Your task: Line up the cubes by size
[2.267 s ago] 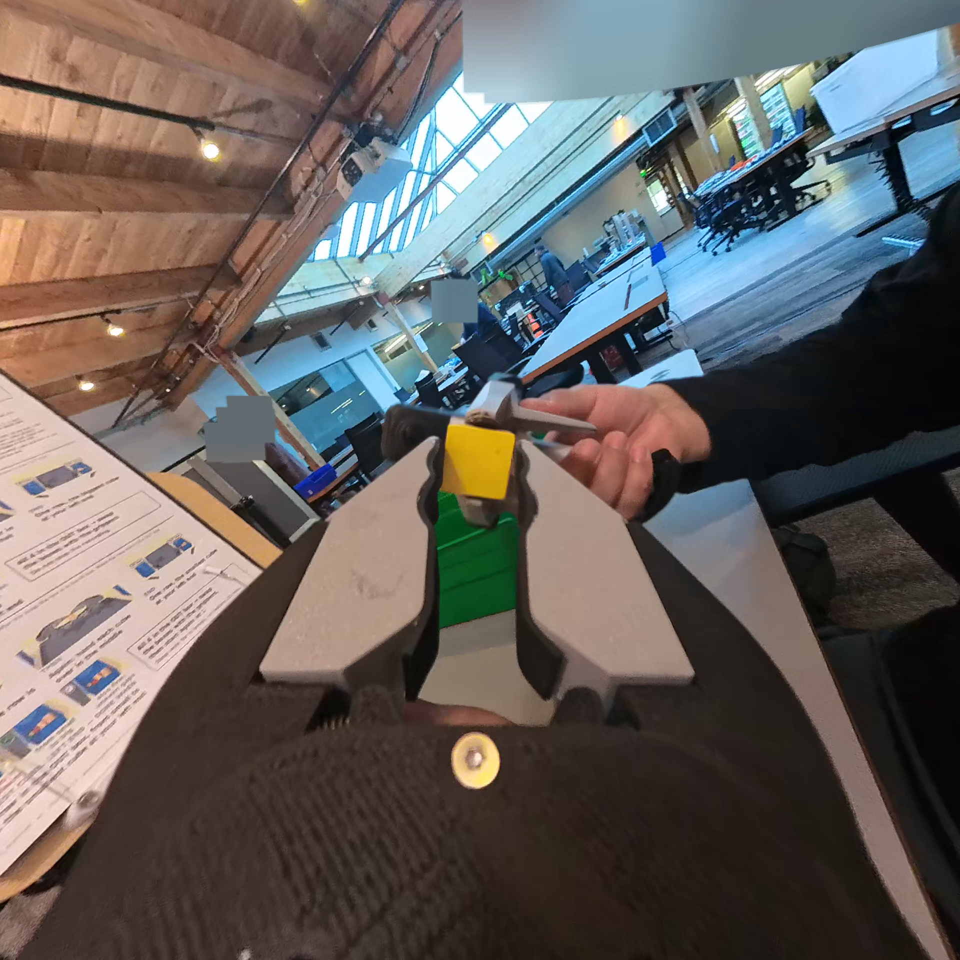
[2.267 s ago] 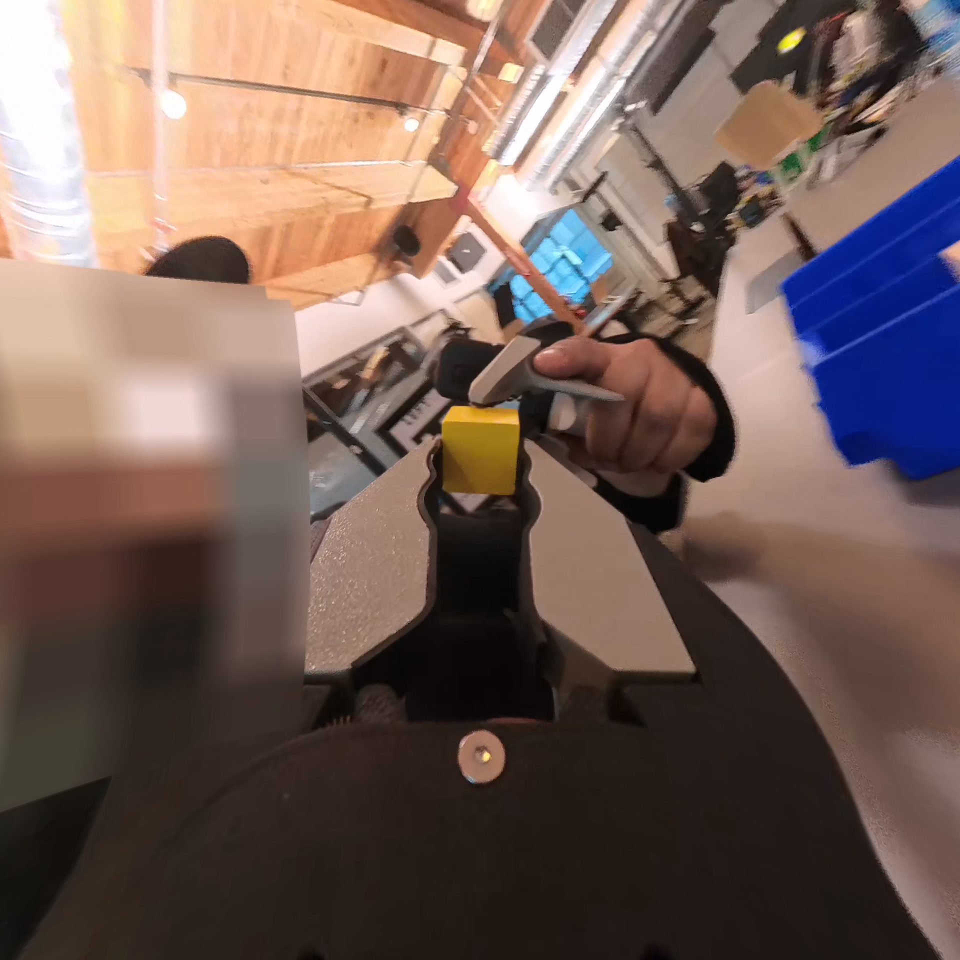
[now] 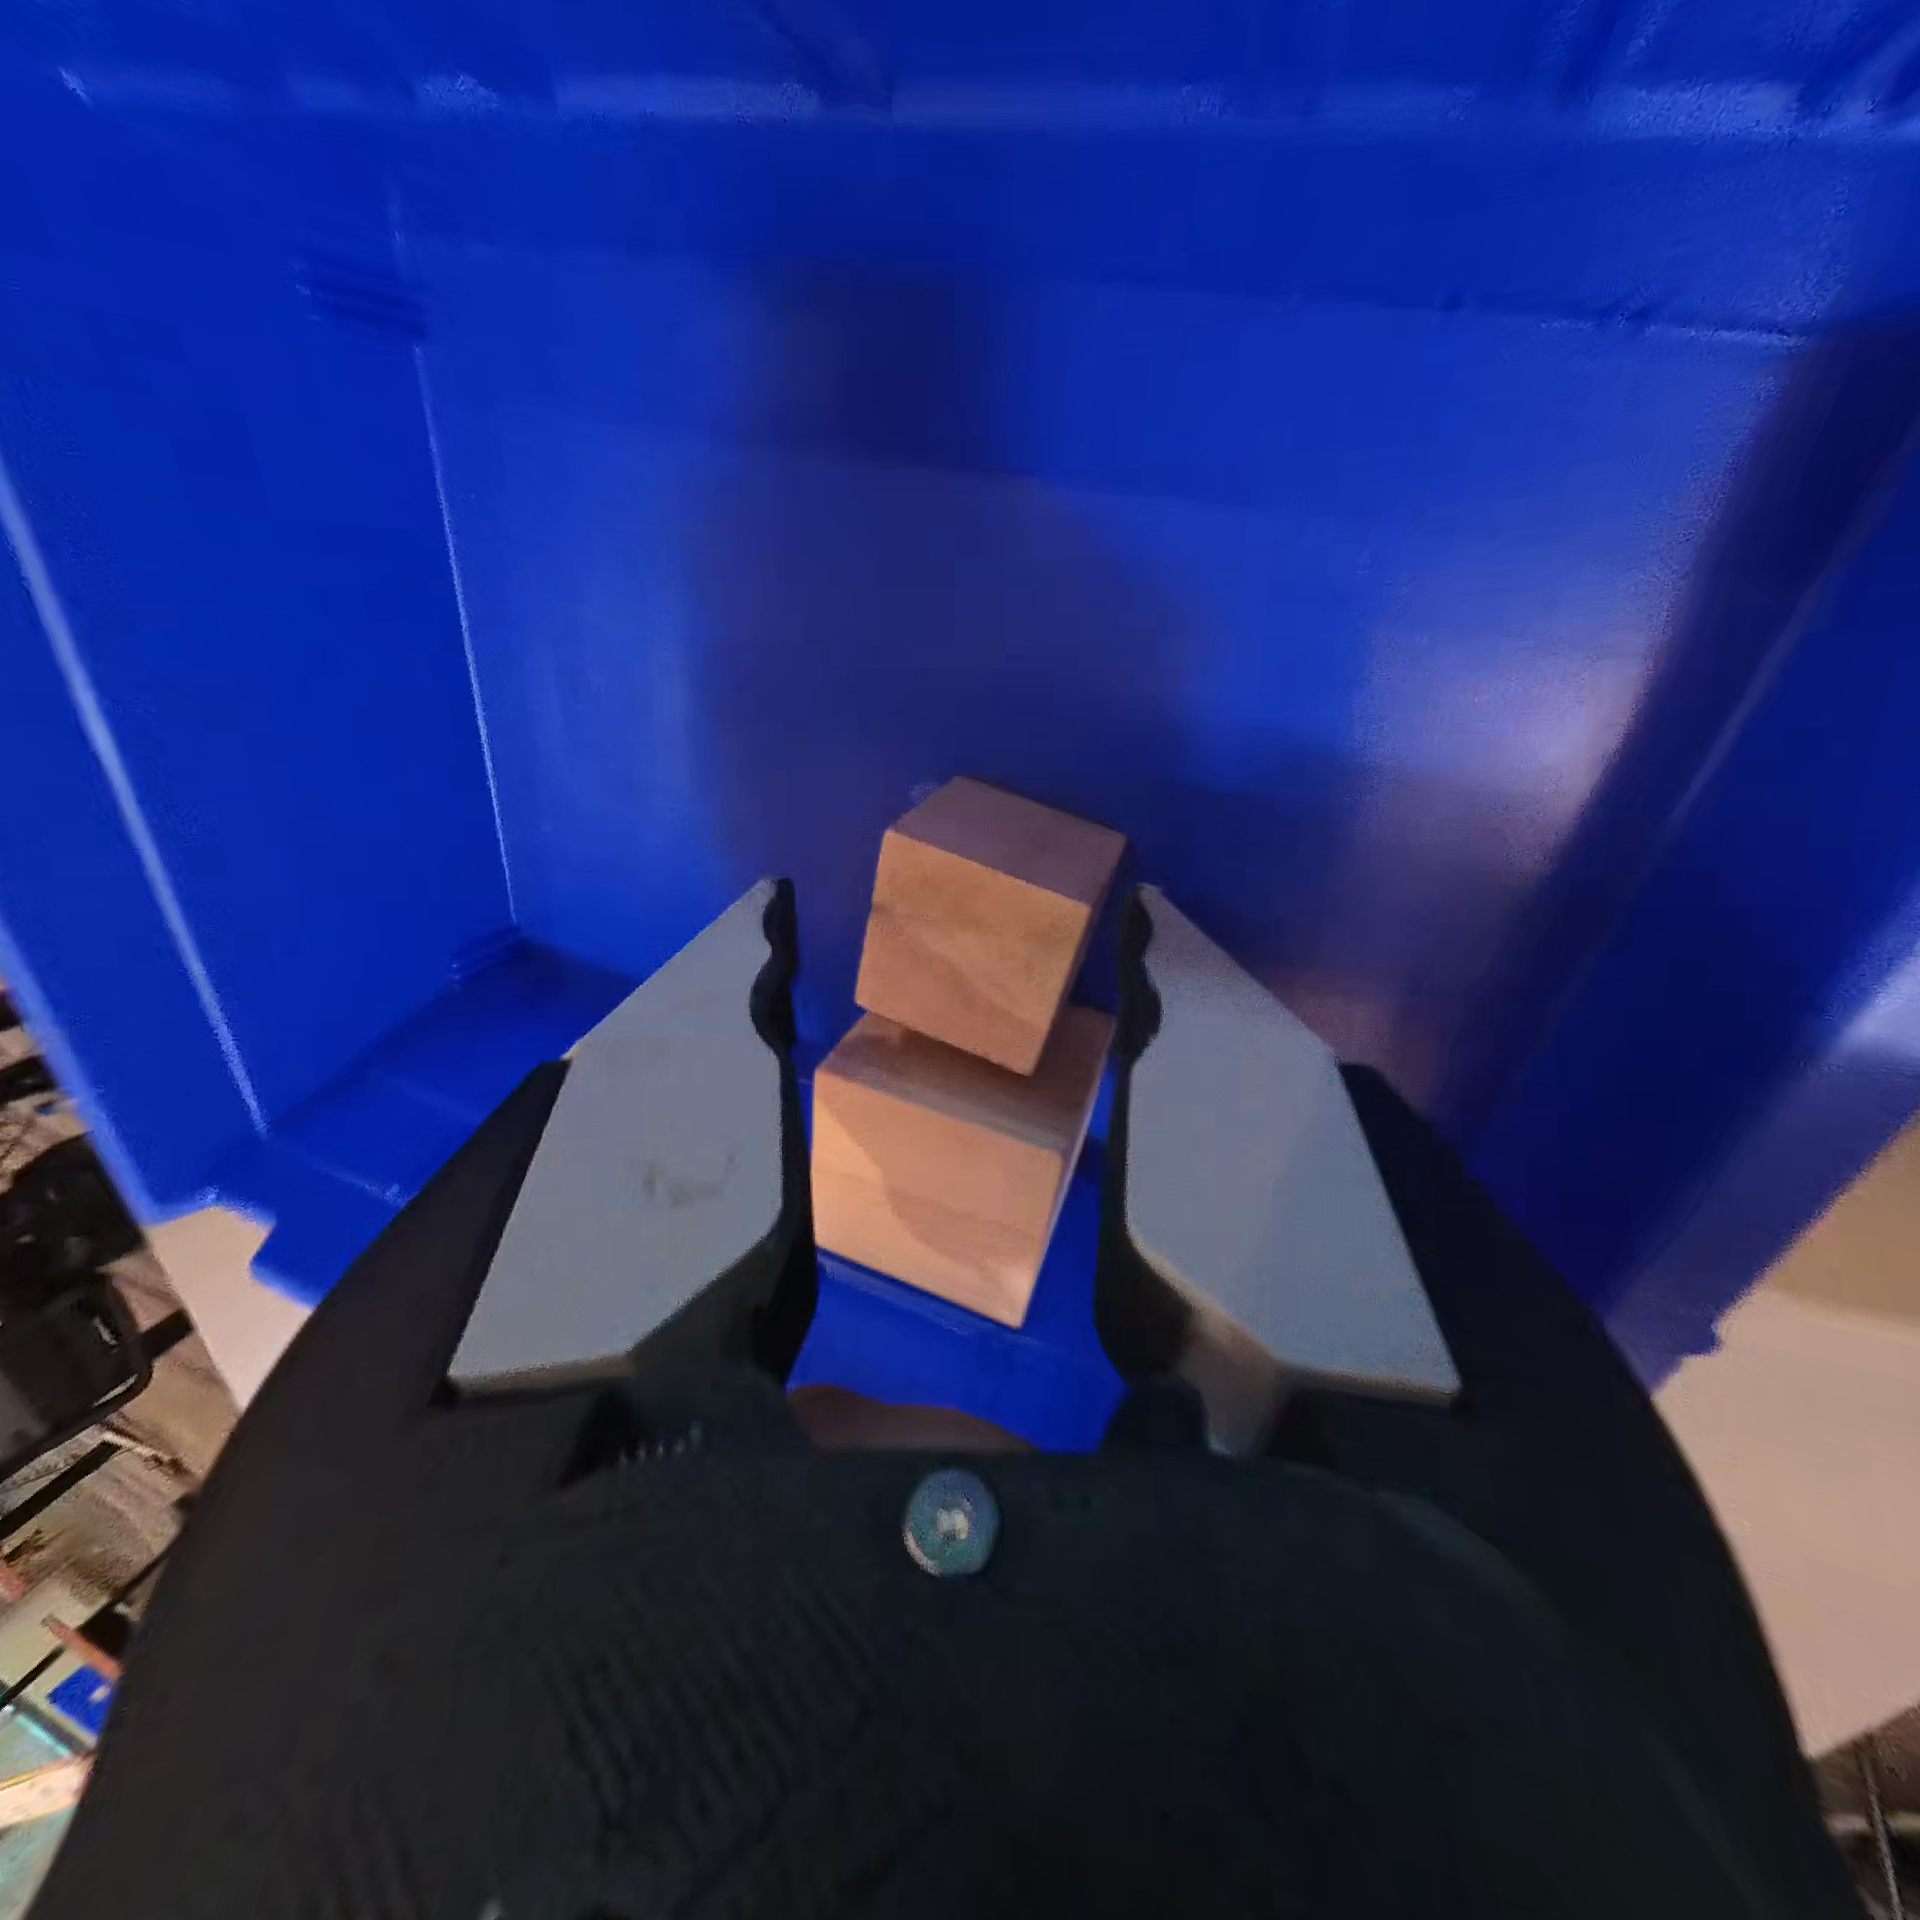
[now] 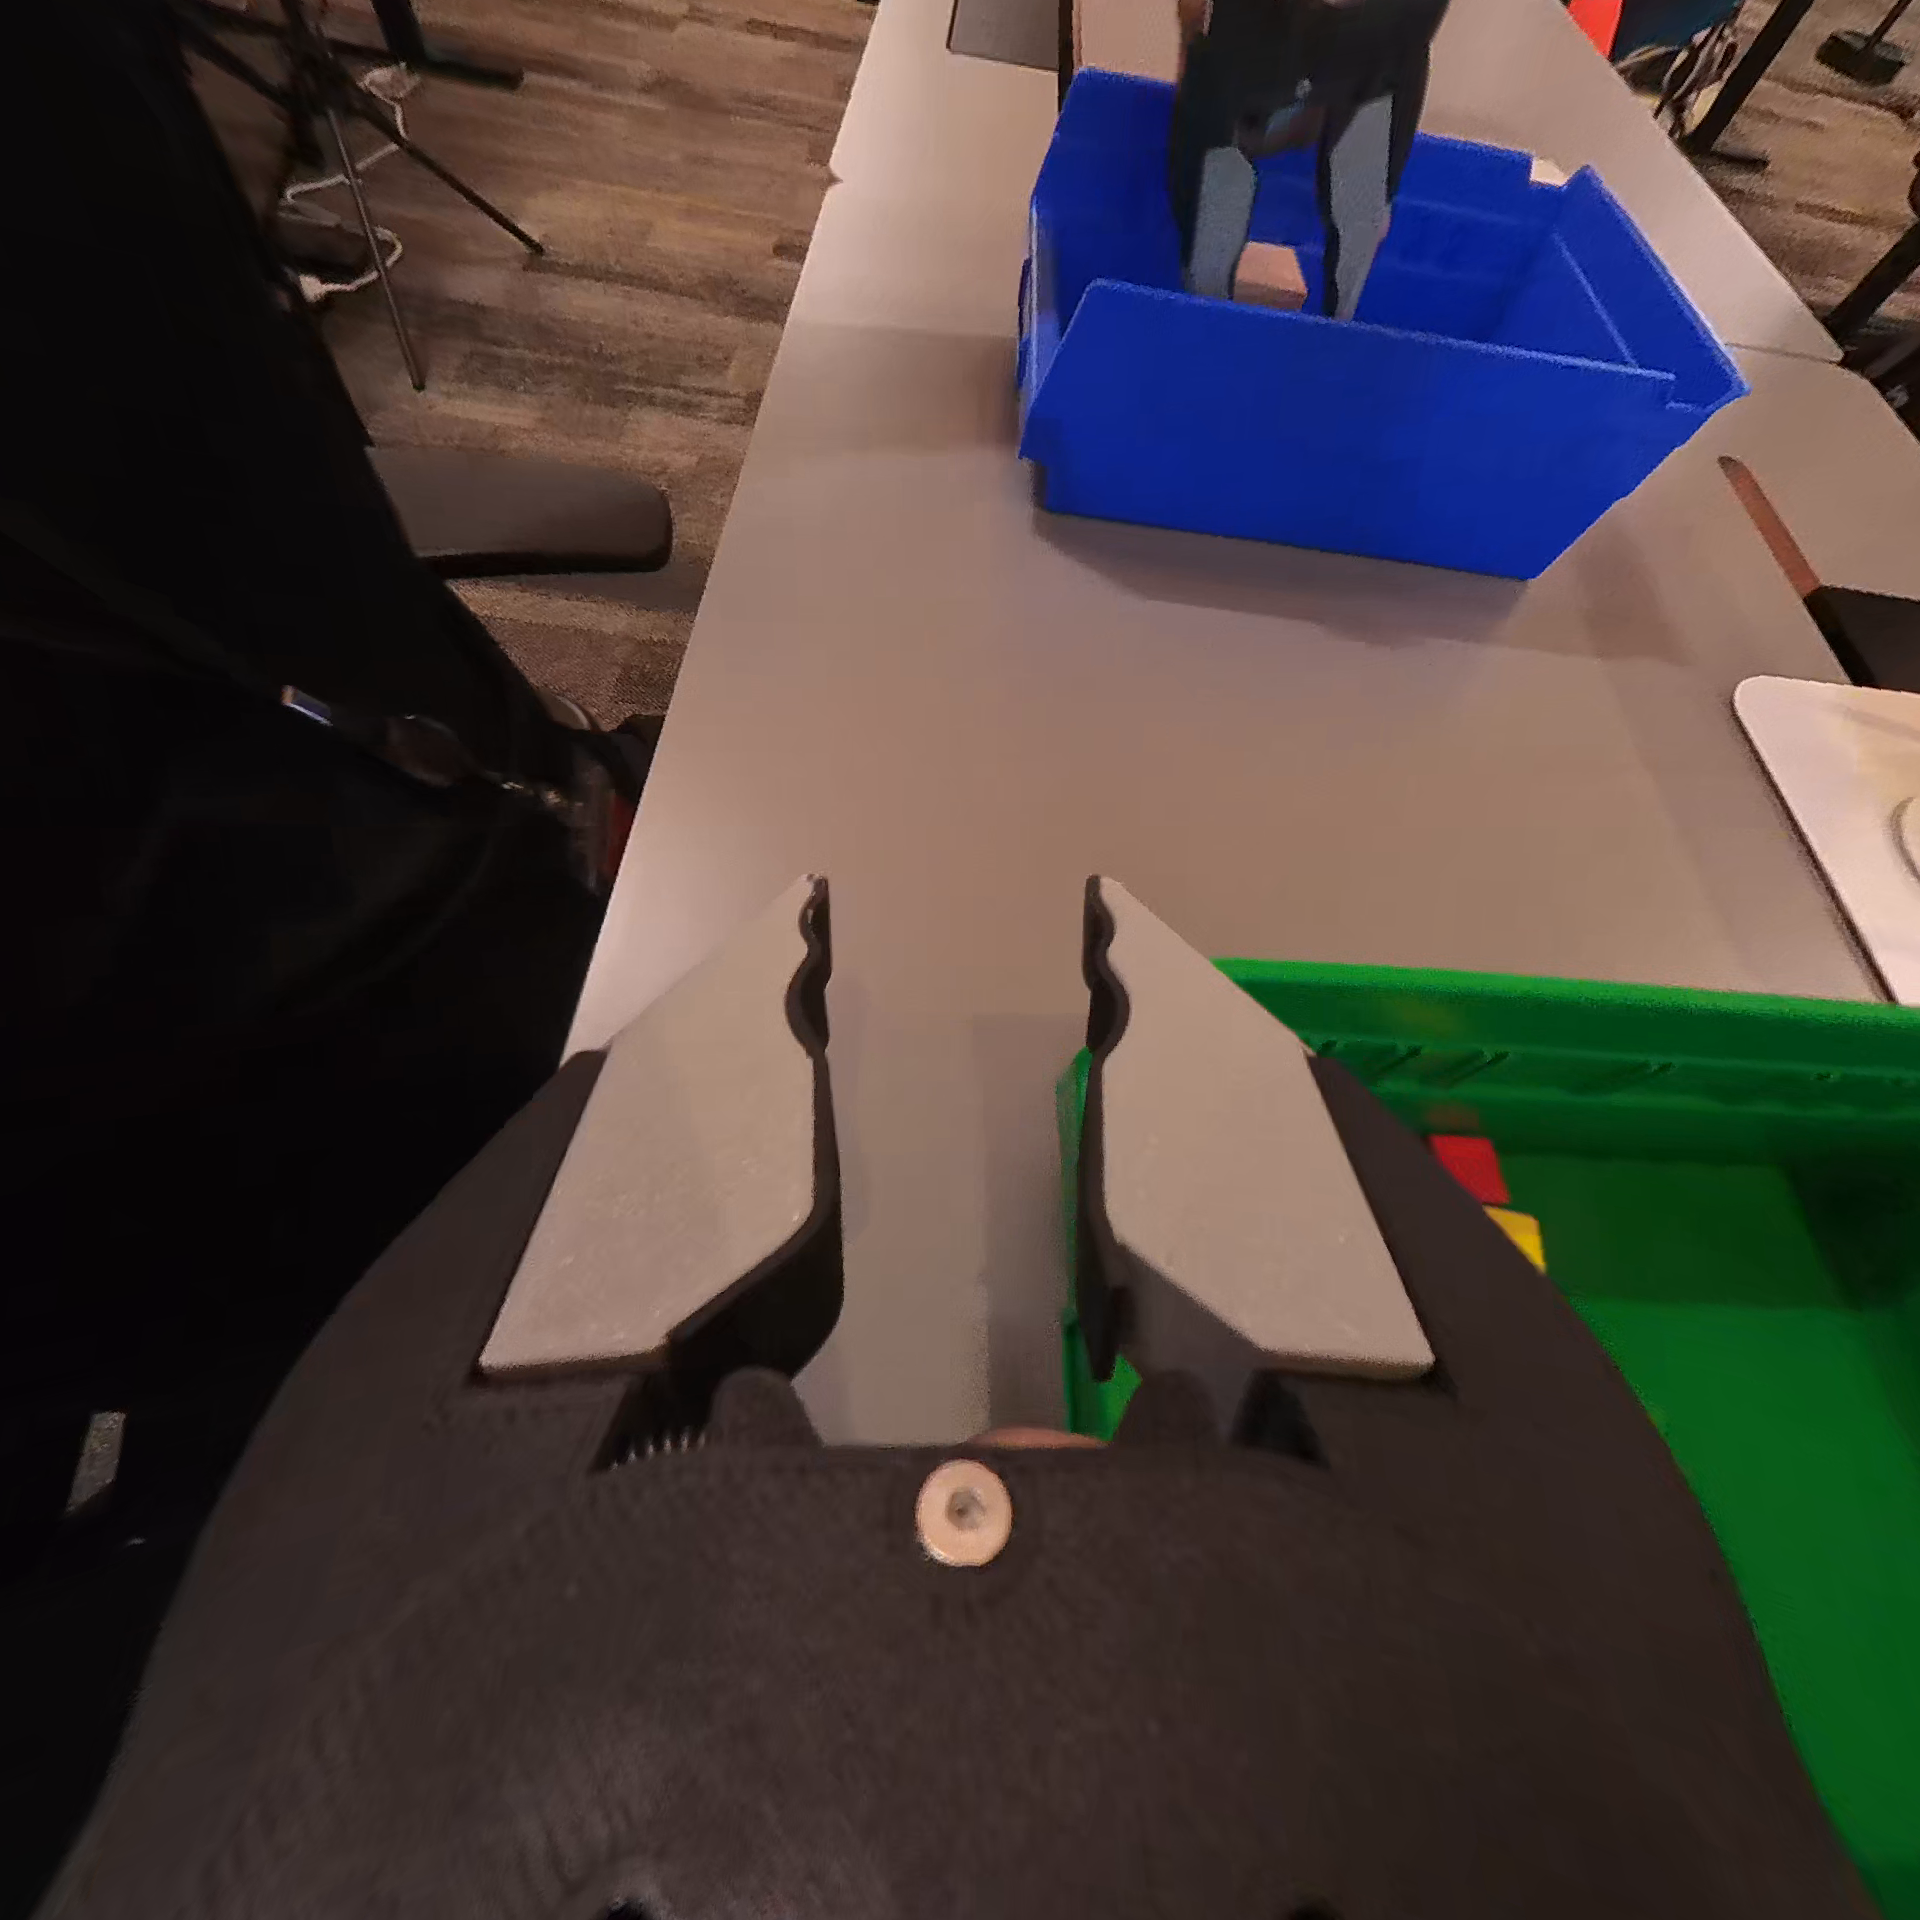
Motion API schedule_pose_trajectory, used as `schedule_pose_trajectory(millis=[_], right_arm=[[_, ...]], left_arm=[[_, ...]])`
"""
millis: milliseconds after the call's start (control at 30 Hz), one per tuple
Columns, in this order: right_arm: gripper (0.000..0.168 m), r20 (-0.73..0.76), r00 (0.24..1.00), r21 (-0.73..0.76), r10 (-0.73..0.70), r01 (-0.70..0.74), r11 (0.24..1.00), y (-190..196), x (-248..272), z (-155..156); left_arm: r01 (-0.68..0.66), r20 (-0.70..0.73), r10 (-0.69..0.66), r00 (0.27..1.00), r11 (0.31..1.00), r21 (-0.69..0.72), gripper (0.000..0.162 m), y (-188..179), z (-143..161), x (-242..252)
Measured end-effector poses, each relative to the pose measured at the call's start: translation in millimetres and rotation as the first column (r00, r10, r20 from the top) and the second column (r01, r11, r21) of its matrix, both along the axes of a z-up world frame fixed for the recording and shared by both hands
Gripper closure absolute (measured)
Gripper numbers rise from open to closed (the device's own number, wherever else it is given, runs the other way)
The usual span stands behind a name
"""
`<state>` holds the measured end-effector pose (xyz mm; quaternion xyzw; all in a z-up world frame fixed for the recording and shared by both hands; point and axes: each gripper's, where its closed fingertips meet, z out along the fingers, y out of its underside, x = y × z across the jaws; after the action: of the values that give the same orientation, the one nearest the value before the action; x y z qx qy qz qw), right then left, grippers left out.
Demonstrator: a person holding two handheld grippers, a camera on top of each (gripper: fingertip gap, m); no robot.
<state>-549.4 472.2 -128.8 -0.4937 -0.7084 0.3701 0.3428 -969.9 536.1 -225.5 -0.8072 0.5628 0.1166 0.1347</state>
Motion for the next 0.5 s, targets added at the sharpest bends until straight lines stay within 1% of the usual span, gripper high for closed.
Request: schedule_pose_trajectory(millis=[67, 100, 133, 200, 267, 333, 400, 500], right_arm=[[0.122, -0.001, 1.000, -0.012, -0.014, 0.014, 1.000, 0.6, 7.4, -2.9], [0.123, -0.005, 1.000, -0.020, -0.023, 0.023, 1.000, 1.1, 10.1, -3.8], [0.123, -0.012, 1.000, -0.037, -0.024, 0.023, 0.999, 0.0, 12.2, -4.0], [0.126, -0.043, 0.999, -0.080, -0.029, 0.025, 0.996, -3.5, 13.2, -0.7], [0.126, -0.094, 0.995, -0.134, -0.040, 0.027, 0.991, -8.0, 9.8, 7.4], [0.121, -0.144, 0.989, -0.211, -0.043, 0.012, 0.977, -15.1, 4.0, 16.6], [0.115, -0.156, 0.986, -0.281, -0.060, 0.014, 0.960, -19.3, -3.7, 21.3], [0.103, -0.161, 0.983, -0.370, -0.094, 0.029, 0.929, -22.1, -22.3, 26.2]], left_arm=[[0.011, 0.004, -0.011, 1.000, 0.998, -0.063, 0.107, 0.6, -11.7, -0.5], [0.013, 0.003, -0.013, 1.000, 0.996, -0.091, 0.115, -0.6, -17.2, -0.8], [0.013, -0.004, -0.014, 1.000, 0.994, -0.112, 0.115, -1.1, -20.7, -1.6], [0.018, -0.003, -0.019, 1.000, 0.993, -0.114, 0.116, 1.3, -19.9, -0.4], [0.051, 0.002, -0.051, 0.999, 0.996, -0.077, 0.116, 2.6, -15.3, 2.6], [0.071, 0.057, -0.073, 0.996, 0.997, 0.039, 0.116, 9.0, 3.7, 13.5], [0.093, 0.134, -0.121, 0.984, 0.976, 0.197, 0.116, 12.0, 36.3, 33.1], [0.126, 0.258, -0.264, 0.929, 0.884, 0.451, 0.116, 1.3, 96.9, 83.3]])
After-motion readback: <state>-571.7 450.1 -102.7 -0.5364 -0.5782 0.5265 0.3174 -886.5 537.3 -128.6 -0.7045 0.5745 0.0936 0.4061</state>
